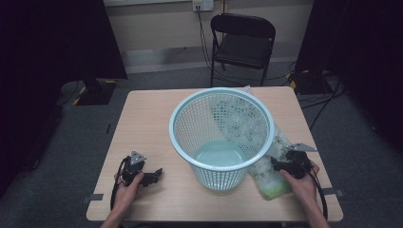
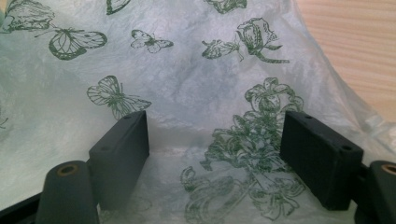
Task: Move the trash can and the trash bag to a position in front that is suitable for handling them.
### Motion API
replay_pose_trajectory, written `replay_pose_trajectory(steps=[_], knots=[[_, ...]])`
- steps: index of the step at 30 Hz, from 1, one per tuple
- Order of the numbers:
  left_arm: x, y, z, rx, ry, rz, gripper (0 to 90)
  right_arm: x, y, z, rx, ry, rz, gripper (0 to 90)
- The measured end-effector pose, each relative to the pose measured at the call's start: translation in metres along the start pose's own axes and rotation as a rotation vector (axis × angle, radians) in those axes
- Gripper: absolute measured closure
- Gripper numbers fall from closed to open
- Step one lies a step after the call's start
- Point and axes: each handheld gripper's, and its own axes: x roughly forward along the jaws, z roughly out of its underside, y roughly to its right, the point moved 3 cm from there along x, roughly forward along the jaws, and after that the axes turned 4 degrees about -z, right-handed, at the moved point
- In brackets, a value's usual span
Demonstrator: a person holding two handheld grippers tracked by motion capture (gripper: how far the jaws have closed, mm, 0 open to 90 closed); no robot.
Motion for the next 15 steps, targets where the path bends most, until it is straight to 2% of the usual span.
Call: replay_pose_trajectory(steps=[7, 9, 11, 13, 15], knots=[[0.0, 0.0, 0.0, 0.0, 0.0, -0.003, 9.9, 0.0, 0.0, 0.0, 0.0, 0.0, -0.001, 23.4], [0.0, 0.001, 0.0, -0.007, -0.005, -0.013, 9.4, 0.0, 0.0, 0.0, -0.003, -0.004, -0.001, 23.2], [-0.001, 0.005, 0.0, -0.037, 0.003, -0.026, 10.9, -0.004, -0.001, -0.006, -0.032, -0.009, 0.023, 20.5], [-0.002, 0.006, 0.0, -0.028, -0.003, -0.034, 12.9, -0.011, -0.002, -0.011, -0.012, 0.032, 0.007, 21.6], [-0.003, 0.006, -0.001, -0.028, 0.0, -0.036, 18.4, -0.017, -0.006, -0.016, -0.018, 0.048, -0.006, 21.5]])
